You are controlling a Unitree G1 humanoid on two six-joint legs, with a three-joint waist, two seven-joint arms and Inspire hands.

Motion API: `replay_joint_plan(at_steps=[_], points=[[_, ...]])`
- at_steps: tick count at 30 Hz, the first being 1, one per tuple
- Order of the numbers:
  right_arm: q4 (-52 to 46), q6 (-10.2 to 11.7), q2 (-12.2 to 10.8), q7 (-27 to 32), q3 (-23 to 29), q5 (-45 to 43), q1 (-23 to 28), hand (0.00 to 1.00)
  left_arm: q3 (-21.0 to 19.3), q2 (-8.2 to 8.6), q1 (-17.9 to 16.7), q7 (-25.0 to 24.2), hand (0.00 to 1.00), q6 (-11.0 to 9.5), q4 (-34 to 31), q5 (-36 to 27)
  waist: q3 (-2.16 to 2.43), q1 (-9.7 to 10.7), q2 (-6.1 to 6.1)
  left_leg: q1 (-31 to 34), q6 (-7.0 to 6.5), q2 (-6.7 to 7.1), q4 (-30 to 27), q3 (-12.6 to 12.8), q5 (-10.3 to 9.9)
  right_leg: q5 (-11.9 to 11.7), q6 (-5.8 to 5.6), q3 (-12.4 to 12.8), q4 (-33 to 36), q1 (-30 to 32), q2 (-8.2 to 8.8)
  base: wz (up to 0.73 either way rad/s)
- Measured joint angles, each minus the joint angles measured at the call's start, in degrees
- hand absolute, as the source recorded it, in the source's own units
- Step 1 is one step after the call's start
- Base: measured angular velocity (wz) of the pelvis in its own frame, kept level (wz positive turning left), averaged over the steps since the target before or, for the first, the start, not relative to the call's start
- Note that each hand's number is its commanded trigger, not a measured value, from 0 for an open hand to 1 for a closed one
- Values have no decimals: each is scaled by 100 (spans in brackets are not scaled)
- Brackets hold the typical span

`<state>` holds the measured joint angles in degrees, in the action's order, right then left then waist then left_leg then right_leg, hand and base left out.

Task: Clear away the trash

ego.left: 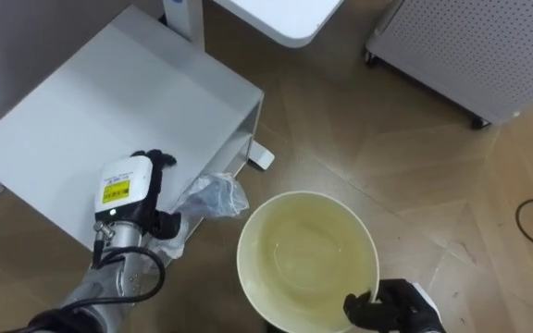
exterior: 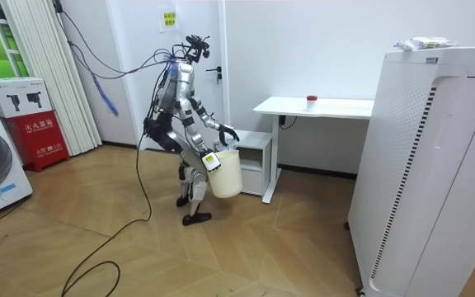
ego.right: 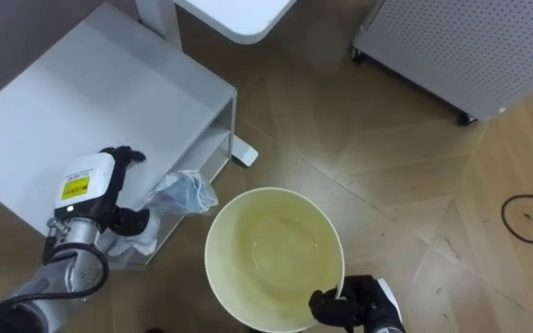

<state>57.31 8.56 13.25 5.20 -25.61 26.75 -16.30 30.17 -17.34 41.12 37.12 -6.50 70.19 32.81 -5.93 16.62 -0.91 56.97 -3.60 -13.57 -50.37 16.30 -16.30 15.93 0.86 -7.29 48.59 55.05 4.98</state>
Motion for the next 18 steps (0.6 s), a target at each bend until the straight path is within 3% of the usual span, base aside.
replay_joint_plan(at_steps=[18], points=[[-108,-212,-1,-9,-23,5,61,100,36,-17,12,-177,100,-105,-32,398,1,-28,-2,-229,6,-3,101,61,5,-65,-25,59,-173,-217,-42,-1]])
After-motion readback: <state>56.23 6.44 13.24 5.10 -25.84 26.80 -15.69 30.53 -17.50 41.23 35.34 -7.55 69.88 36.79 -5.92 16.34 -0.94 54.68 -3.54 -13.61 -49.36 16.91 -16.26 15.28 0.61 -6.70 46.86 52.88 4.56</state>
